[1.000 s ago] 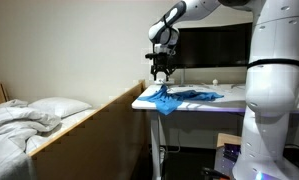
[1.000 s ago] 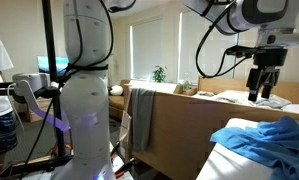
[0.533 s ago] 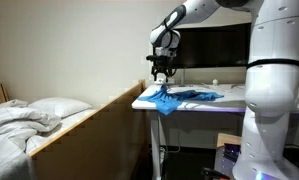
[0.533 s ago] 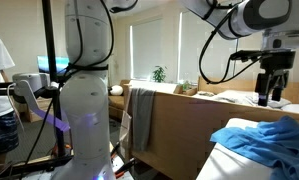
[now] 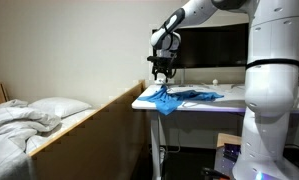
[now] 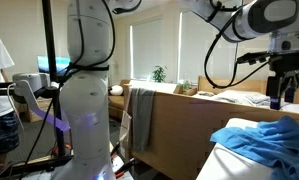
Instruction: Hang the blue shirt on the bed frame
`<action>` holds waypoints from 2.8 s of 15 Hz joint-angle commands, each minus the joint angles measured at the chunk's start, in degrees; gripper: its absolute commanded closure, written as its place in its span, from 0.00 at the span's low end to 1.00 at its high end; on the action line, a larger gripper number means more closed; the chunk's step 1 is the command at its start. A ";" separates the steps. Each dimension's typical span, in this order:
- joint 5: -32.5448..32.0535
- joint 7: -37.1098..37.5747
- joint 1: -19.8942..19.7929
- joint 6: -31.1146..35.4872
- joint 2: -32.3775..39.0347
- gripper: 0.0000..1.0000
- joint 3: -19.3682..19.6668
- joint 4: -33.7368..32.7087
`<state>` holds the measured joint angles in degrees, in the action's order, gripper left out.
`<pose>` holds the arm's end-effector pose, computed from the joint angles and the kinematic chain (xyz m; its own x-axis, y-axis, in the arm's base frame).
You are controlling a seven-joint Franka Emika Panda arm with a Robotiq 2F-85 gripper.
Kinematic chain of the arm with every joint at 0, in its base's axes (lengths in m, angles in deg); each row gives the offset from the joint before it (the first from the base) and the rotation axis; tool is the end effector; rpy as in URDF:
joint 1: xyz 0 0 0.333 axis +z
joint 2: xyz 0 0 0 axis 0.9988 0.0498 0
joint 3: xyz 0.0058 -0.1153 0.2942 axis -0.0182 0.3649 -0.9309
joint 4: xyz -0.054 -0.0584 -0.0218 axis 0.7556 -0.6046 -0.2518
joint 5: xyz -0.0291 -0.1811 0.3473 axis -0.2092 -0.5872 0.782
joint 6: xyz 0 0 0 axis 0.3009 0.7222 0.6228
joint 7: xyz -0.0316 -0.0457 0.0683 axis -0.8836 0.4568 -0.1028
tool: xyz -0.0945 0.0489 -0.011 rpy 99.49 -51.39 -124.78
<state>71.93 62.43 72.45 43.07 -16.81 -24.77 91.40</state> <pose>0.4947 -0.3199 0.4533 -0.1414 -0.9893 0.0359 -0.9821 0.1356 -0.1310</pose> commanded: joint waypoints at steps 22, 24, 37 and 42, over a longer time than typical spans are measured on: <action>7.85 -3.44 -2.24 2.15 8.86 0.38 -0.97 -1.27; 7.90 -3.38 -2.20 1.68 9.41 0.52 -0.98 -1.39; 5.18 0.61 0.28 4.87 2.51 0.98 -0.73 3.46; 3.95 1.02 3.30 4.34 -4.38 0.98 -3.33 3.83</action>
<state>77.19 61.93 74.33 47.36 -14.53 -26.45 91.70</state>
